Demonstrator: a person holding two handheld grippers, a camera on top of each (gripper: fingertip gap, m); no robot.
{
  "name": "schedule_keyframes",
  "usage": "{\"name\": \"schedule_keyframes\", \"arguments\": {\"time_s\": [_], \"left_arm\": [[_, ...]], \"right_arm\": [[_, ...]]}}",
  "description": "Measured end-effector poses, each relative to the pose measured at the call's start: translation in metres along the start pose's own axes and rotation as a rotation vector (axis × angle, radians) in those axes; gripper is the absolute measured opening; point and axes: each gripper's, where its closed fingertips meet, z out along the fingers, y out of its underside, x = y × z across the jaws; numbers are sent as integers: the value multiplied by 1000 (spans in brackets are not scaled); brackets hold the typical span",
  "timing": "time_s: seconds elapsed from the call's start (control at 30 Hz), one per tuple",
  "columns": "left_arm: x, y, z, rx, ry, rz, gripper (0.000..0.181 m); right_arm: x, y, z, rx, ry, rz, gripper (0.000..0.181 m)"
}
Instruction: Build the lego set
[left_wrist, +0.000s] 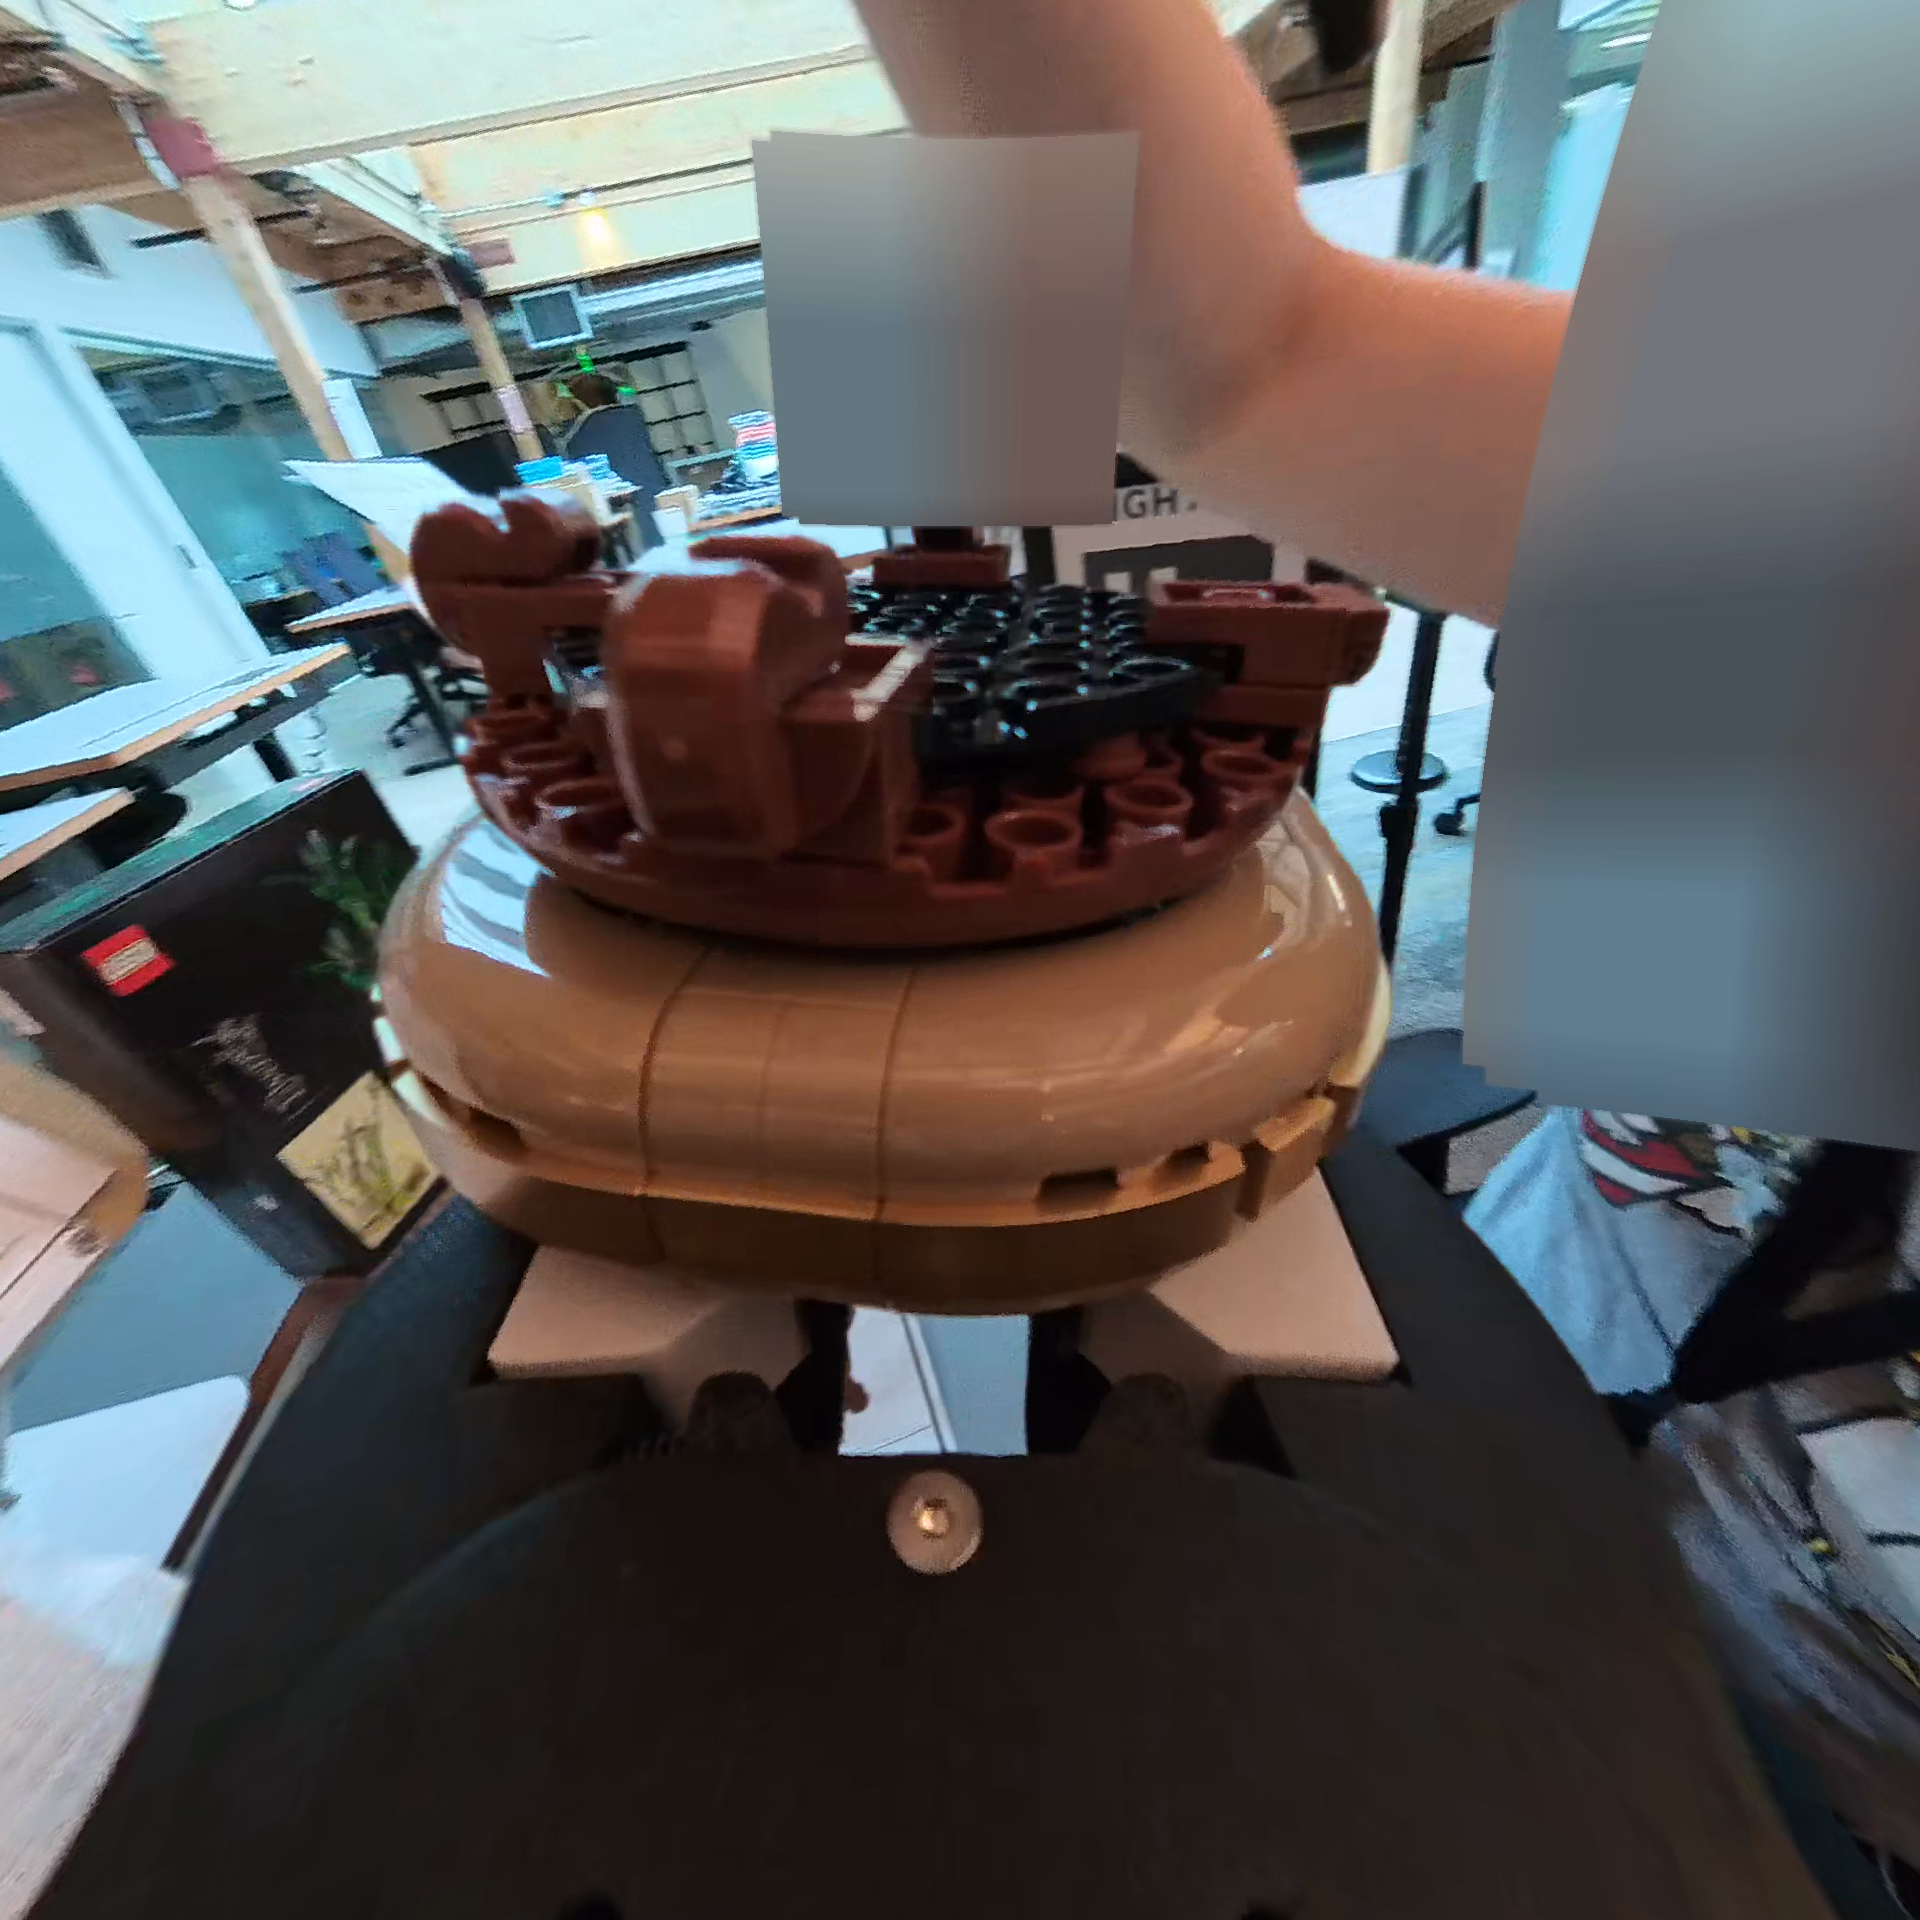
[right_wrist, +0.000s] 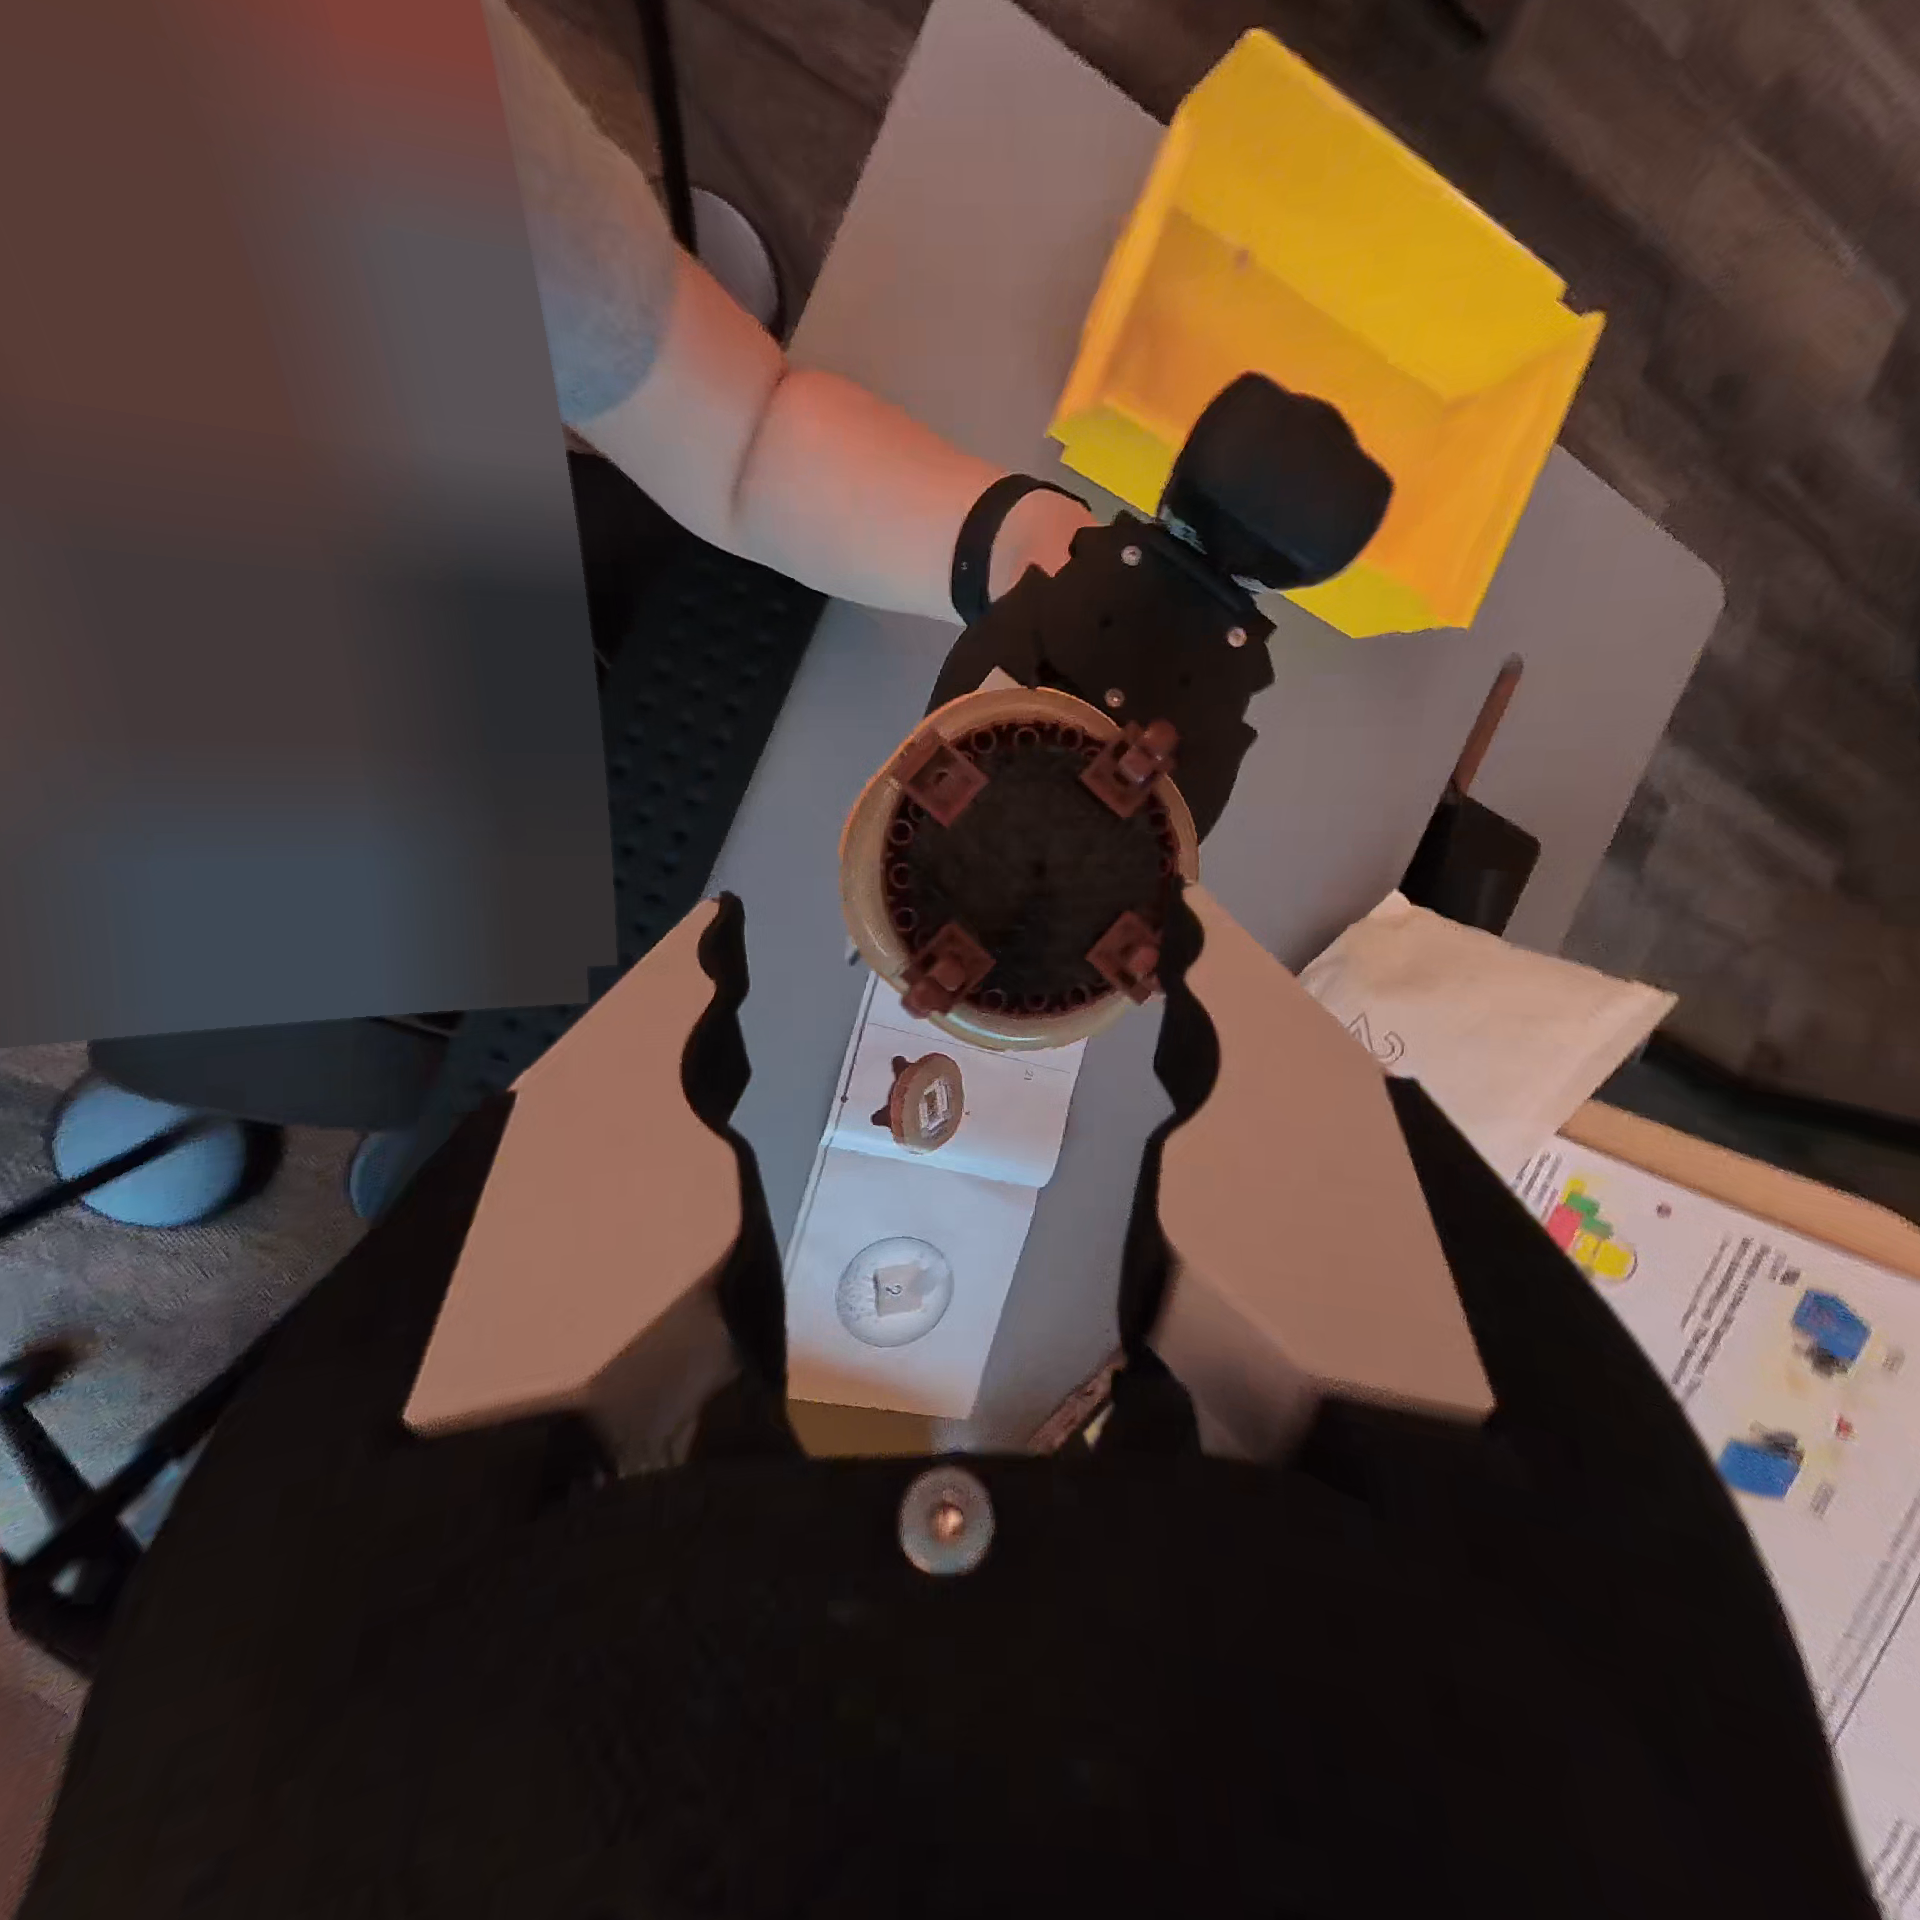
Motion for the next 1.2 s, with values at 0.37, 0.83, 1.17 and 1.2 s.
{"name": "schedule_keyframes", "arguments": {"time_s": [0.37, 0.83, 1.17, 1.2], "left_arm": [[7, 5, 11, -22, 58, -57, 169], [6, 6, 10, -33, 44, -41, 144], [4, 7, 10, -34, 39, -43, 143], [4, 7, 10, -34, 39, -41, 144]], "right_arm": [[11, 25, 39, -179, -20, -116, 82], [8, 28, 46, -202, -74, -17, 74], [10, 29, 49, -202, -72, 6, 72], [9, 29, 49, -203, -77, 7, 72]]}}
